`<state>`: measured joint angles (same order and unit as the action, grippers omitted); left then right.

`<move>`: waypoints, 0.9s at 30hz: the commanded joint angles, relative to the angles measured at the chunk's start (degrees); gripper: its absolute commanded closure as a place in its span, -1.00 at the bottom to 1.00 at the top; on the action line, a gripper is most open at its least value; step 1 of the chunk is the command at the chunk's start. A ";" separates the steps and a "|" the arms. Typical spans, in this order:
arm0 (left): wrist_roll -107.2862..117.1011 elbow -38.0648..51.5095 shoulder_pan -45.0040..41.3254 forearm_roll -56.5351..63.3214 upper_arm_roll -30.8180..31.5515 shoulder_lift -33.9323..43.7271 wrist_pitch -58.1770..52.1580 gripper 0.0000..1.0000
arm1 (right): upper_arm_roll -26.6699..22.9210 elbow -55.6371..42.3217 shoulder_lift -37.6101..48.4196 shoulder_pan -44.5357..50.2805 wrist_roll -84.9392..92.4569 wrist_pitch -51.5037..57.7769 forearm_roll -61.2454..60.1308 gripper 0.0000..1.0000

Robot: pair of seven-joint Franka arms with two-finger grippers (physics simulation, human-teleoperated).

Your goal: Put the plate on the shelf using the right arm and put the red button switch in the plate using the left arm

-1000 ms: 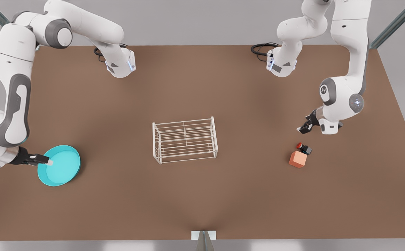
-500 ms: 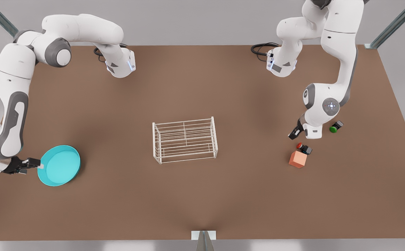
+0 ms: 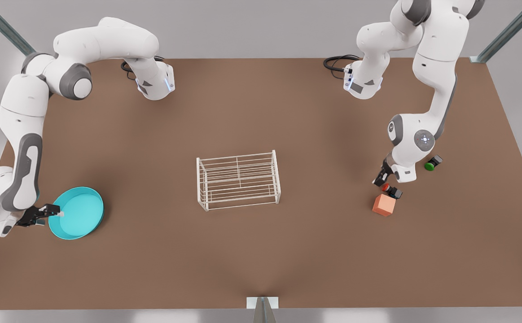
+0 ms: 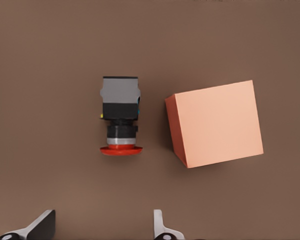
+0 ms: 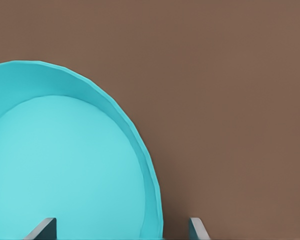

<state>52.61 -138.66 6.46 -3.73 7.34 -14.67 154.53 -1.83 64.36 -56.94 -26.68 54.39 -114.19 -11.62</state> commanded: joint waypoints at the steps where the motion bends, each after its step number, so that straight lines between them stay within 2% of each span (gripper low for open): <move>1: 3.02 0.05 0.14 0.31 -0.05 -0.27 2.97 -0.93 | -0.02 -0.46 -0.37 -0.13 7.57 -0.51 -0.07 -0.92; 9: 0.56 1.02 2.16 3.11 -0.93 -2.12 4.90 -0.93 | 0.07 -0.46 -1.16 -0.13 7.22 -0.51 -0.07 -0.57; 19: -1.55 1.55 3.74 4.17 -1.01 -6.60 11.23 -0.93 | -0.54 -0.46 -1.95 -0.13 -2.89 -0.60 -2.09 -0.54; 24: -1.37 1.72 3.74 4.17 -1.01 -6.69 11.23 -0.93 | -1.07 -1.34 -2.30 -0.04 -2.80 -0.07 -2.09 -0.39; 27: -1.63 2.25 3.83 4.17 -1.10 -6.78 11.23 -0.93 | -1.07 -1.34 -2.30 -0.04 -2.62 0.02 -2.09 -0.18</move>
<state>52.21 -136.56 10.27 0.38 6.27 -21.48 165.21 -2.86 63.06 -59.33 -26.72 54.33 -114.48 -13.62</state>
